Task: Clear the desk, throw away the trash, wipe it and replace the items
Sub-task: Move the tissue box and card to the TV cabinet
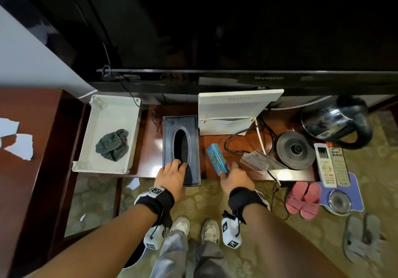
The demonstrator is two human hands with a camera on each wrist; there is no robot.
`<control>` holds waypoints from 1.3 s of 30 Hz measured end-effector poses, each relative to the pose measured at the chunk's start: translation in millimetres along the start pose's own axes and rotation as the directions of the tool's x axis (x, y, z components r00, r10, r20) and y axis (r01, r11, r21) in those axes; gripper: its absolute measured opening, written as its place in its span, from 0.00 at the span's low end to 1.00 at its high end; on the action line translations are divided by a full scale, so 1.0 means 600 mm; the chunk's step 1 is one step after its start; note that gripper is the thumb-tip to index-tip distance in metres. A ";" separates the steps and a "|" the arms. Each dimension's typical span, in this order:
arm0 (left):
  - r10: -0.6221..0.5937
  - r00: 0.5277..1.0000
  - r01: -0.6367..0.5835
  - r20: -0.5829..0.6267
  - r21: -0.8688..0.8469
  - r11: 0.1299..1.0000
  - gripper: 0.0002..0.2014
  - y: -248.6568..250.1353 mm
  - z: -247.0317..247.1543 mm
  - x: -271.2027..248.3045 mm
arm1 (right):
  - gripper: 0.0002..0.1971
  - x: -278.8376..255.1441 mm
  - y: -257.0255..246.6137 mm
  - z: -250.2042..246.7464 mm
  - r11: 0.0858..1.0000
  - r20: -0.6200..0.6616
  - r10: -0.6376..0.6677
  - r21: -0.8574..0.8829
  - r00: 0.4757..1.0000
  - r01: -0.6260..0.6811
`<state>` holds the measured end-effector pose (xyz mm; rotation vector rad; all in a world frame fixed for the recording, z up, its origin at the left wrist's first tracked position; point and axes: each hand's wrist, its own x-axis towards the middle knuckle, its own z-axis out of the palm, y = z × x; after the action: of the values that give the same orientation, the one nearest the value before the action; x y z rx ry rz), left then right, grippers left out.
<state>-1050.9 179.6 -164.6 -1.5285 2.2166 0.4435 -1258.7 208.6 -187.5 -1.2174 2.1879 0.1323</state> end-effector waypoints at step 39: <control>-0.755 0.625 0.587 -0.197 -0.518 0.622 0.21 -0.469 -0.079 -0.795 | 0.15 -0.719 -0.580 0.087 0.391 0.044 -0.915 -0.159 0.402 0.907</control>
<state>-644.1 443.8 107.4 -2.7612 1.5940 0.3685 -793.3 346.6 85.1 -2.3749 1.2187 -0.2053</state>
